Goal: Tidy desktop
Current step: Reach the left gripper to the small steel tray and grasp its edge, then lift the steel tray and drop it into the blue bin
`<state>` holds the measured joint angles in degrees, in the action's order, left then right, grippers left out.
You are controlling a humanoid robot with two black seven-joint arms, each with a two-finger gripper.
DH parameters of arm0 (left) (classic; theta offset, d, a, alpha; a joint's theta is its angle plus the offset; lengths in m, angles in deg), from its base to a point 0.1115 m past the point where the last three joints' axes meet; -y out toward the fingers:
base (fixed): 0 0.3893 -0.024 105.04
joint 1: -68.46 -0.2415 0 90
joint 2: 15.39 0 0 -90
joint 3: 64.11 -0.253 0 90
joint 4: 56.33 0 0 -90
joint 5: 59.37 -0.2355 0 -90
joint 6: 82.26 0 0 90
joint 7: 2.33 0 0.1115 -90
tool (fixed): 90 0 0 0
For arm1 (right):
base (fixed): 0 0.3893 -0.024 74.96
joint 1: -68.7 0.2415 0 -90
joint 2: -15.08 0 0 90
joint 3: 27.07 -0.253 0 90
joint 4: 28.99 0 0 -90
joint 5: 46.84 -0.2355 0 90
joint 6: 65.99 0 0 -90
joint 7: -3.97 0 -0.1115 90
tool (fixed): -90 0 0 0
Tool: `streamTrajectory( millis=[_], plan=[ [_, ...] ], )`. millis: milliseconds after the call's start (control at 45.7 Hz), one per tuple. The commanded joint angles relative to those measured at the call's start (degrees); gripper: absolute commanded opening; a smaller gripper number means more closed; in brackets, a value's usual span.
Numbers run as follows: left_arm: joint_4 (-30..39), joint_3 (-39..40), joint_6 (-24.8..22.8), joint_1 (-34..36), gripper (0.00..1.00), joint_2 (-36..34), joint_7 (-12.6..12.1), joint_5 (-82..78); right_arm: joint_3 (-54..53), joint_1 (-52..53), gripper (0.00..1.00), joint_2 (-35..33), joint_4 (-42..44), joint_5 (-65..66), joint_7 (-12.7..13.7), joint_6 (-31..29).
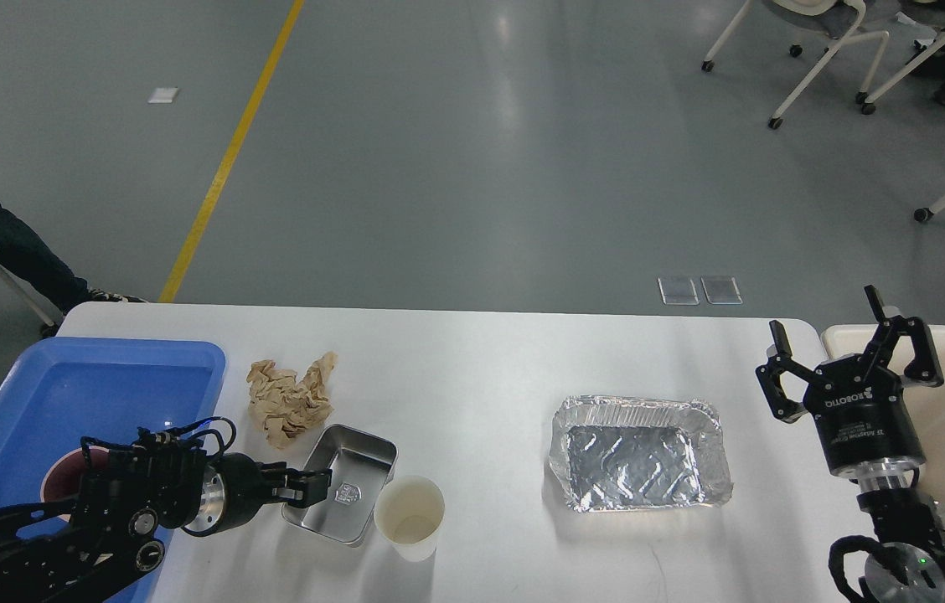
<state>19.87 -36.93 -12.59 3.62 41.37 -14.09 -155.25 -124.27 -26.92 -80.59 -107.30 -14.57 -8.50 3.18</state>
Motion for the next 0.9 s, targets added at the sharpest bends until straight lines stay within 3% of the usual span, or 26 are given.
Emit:
streamTrajectory(
  millis=[0, 88, 175, 284, 438, 569, 875],
  plan=[
    [-0.7, 0.0, 0.0, -0.1, 0.53, -0.1, -0.5, 0.0, 0.0, 0.0, 1.0, 0.0, 0.0, 0.0, 0.0, 0.0],
    [-0.8, 0.0, -0.2, -0.1, 0.37, -0.1, -0.4, 0.1, 0.0, 0.0, 1.0, 0.0, 0.0, 0.0, 0.0, 0.0],
    [-1.5, -0.4, -0.3, -0.1, 0.15, 0.0, -0.3, 0.0, 0.0, 0.0, 1.0, 0.0, 0.1, 0.0, 0.0, 0.0],
    [-2.6, -0.4, -0.4, -0.1, 0.02, 0.4, 0.3, 0.0, 0.0, 0.0, 1.0, 0.0, 0.0, 0.0, 0.0, 0.0],
    [-2.6, -0.3, -0.6, 0.0, 0.01, 0.4, 0.6, 0.3, 0.0, 0.0, 1.0, 0.0, 0.1, 0.0, 0.0, 0.0],
    [-1.9, 0.4, -0.8, 0.9, 0.01, 0.4, 2.6, 0.7, 0.1, 0.1, 1.0, 0.3, 0.0, 0.0, 0.0, 0.0],
    [3.1, 3.9, -2.1, 5.3, 0.01, -0.6, 3.1, 4.1, 0.1, 0.2, 1.0, 0.2, 0.0, 0.0, 0.0, 0.0]
  ],
)
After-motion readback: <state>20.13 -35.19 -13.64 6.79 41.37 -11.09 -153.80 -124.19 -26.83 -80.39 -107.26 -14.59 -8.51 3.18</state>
